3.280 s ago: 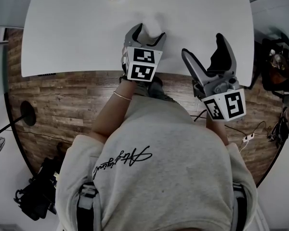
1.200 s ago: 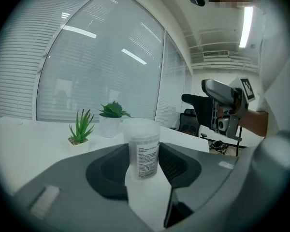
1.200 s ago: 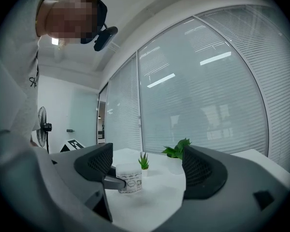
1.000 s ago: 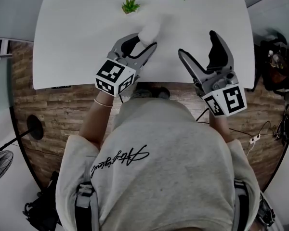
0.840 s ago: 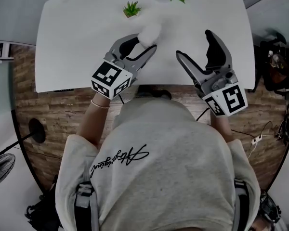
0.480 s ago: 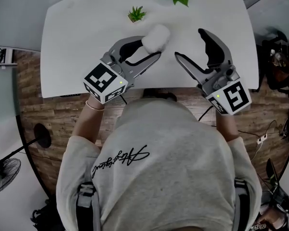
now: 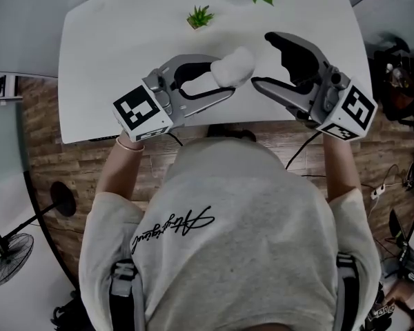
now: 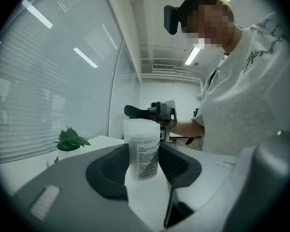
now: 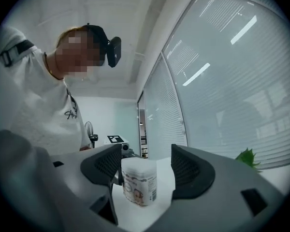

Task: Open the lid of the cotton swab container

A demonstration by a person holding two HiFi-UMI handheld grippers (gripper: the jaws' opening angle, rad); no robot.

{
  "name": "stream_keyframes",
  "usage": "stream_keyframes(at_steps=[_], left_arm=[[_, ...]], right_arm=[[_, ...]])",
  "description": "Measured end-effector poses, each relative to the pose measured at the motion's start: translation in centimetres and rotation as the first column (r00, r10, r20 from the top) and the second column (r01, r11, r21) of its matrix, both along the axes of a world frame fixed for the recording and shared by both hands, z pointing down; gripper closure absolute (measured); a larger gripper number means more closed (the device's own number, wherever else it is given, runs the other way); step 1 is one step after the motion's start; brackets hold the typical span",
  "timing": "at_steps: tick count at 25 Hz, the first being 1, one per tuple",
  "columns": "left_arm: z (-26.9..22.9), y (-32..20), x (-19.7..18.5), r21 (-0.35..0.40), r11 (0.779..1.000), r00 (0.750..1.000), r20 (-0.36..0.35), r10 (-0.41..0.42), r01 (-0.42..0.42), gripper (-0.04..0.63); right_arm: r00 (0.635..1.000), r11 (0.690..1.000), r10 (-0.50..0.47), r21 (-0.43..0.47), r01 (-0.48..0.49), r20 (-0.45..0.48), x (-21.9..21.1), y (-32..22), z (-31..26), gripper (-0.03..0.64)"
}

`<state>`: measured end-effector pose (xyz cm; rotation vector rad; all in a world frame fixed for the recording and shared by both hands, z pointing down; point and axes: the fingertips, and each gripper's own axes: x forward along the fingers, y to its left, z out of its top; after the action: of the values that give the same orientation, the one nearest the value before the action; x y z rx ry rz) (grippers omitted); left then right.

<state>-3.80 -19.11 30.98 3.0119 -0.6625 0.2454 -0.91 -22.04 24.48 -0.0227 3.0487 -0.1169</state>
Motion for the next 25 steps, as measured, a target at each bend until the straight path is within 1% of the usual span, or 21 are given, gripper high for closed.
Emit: stream_keyframes(at_steps=[3,6,8,11,13,15,16,21,25], left_arm=[[-0.3,0.8,0.0,0.01,0.999,0.999,0.008,0.05,-0.05,0.41],[-0.8,1.6,0.0,0.014,0.995,0.995,0.006,0.098,-0.098,0.41],[-0.9,2.0,-0.1,0.014,0.991,0.991,0.011,0.132,-0.132,0.41],[-0.9,2.7,-0.2,0.015,0.984,0.984,0.032,0.177,-0.177,0.41],[-1.0,3.1,-0.1,0.018,0.979,0.978,0.038,0.203,-0.204,0.41],[-1.0,3.3,-0.1,0.019,0.975,0.974,0.036,0.223,-0.223,0.41],[-1.0,3.4,-0.1,0.018,0.973,0.973,0.033,0.229,-0.23,0.41],[-1.2,3.7,-0.1,0.022,0.963,0.963,0.029,0.267,-0.268,0.41],[-1.3,3.6,-0.3,0.024,0.958,0.958,0.036,0.284,-0.285,0.41]], right_arm=[[0.993,0.993,-0.095,0.061,0.099,-0.065,-1.0,1.1,0.3,0.298],[0.968,0.968,-0.206,0.112,0.223,-0.147,-2.0,2.7,0.9,0.295],[0.943,0.948,-0.283,0.097,0.302,-0.175,-2.6,3.7,1.2,0.296],[0.909,0.916,-0.386,0.054,0.398,-0.157,-3.3,5.2,1.0,0.303],[0.898,0.905,-0.415,0.038,0.424,-0.145,-3.5,5.6,0.9,0.322],[0.897,0.901,-0.427,0.029,0.433,-0.118,-3.7,5.7,0.6,0.375],[0.896,0.901,-0.427,0.024,0.433,-0.117,-3.7,5.6,0.7,0.388],[0.889,0.898,-0.428,0.036,0.439,-0.161,-3.8,6.0,1.3,0.39],[0.881,0.889,-0.447,0.035,0.457,-0.157,-4.1,6.0,1.2,0.393]])
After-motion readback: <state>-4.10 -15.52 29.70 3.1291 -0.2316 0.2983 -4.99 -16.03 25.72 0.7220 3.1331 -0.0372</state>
